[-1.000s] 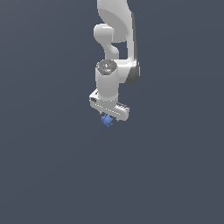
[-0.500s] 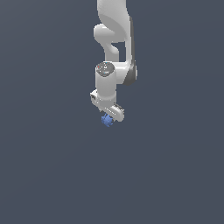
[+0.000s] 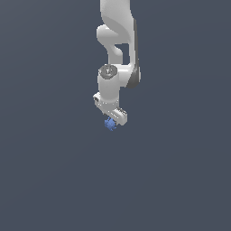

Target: Pick up the object and move it to a goal position.

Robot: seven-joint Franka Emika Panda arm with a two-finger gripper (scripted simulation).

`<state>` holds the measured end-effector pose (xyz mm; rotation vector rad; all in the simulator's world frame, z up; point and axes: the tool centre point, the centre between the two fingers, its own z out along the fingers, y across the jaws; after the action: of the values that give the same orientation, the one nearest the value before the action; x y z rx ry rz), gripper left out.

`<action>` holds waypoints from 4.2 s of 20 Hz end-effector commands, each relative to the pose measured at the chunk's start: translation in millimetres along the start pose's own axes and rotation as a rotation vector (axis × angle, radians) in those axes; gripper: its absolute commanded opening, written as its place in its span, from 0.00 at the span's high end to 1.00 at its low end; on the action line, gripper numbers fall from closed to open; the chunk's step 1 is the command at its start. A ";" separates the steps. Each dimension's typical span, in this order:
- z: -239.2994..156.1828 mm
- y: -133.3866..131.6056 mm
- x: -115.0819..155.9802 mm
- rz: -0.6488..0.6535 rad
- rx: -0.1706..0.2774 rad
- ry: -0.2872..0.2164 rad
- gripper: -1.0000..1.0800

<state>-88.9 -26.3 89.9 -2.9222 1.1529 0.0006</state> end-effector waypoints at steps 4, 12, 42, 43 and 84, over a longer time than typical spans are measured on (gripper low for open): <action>10.3 0.4 -0.4 0.001 0.000 0.000 0.04; 43.6 1.1 -0.9 0.004 0.000 0.000 0.04; 31.9 -25.3 45.2 0.049 0.079 0.146 1.00; 28.5 -28.9 52.1 0.055 0.091 0.168 1.00; -326.0 -67.6 241.6 0.407 0.686 1.302 1.00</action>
<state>136.2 -140.0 405.8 -1.8519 1.3145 -1.9566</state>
